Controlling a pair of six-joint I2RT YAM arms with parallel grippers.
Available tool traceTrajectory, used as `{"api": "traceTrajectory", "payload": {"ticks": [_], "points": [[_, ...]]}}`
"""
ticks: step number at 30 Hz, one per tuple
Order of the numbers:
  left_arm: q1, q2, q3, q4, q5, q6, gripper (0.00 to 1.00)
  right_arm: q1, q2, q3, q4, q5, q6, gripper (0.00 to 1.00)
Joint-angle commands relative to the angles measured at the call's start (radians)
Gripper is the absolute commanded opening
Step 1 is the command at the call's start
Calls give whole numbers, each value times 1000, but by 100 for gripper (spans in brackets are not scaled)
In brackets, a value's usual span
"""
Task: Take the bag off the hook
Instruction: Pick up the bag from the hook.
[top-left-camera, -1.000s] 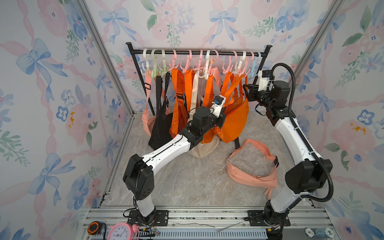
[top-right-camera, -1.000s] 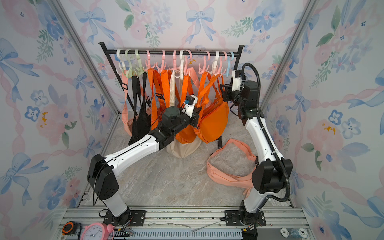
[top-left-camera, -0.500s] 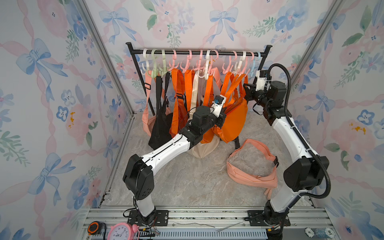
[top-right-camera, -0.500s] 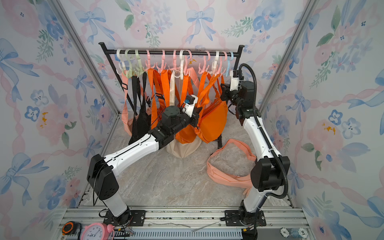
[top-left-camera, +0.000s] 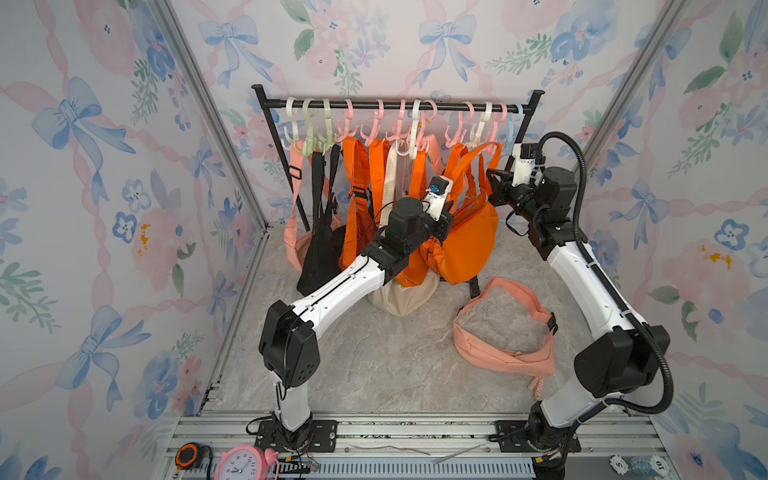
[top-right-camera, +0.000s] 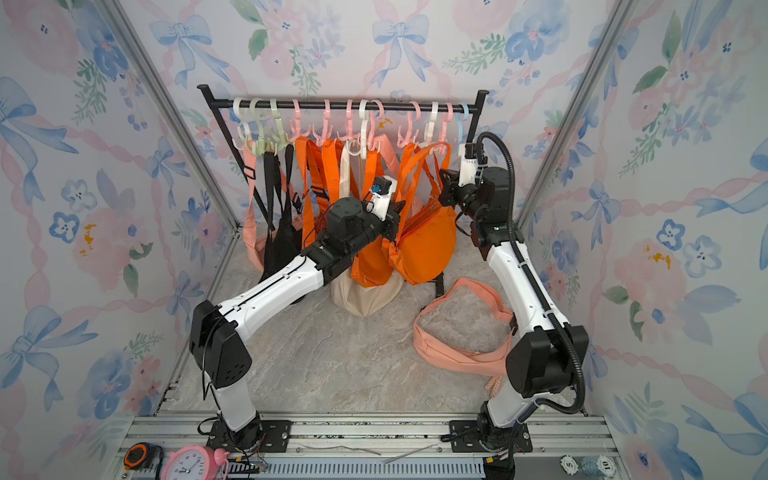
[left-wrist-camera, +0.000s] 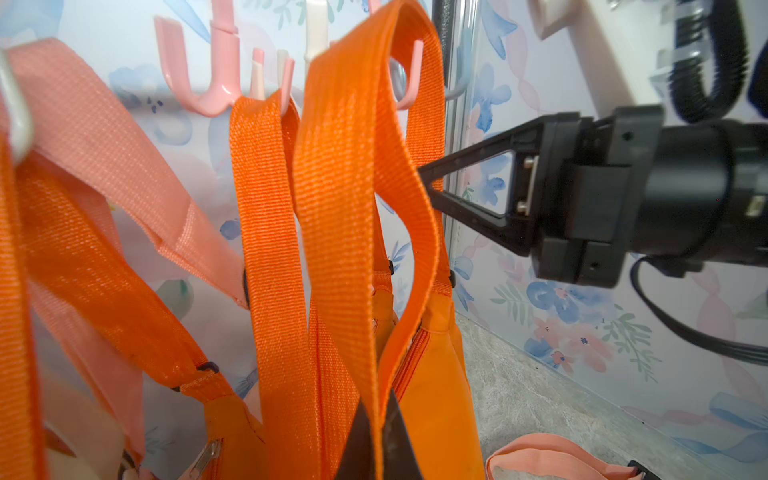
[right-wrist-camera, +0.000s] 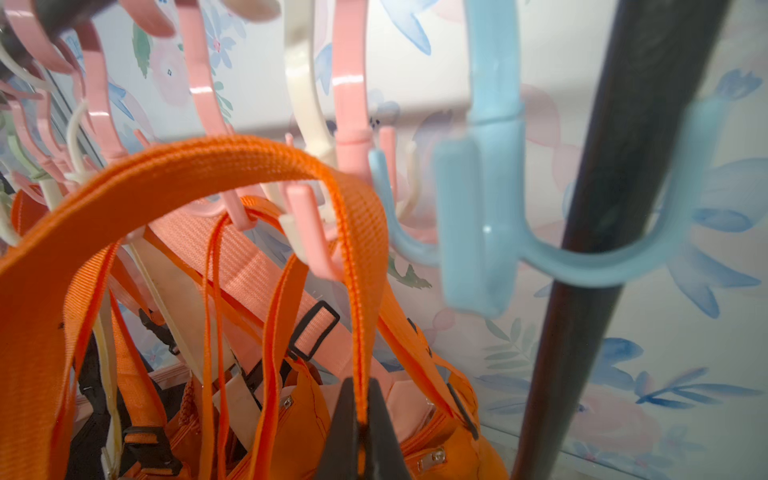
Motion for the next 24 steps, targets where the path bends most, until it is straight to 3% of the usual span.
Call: {"api": "traceTrajectory", "payload": {"ticks": [1,8,24], "points": [[8,29,79,-28,22,14,0,11,-58,-8,35,7,-12,0],[8,39,141,-62,33,12,0,10,-114,-30,26,13,-12,0],[-17,-106,26,-37,40,26,0,9,-384,-138,-125,129,69,0]]}}
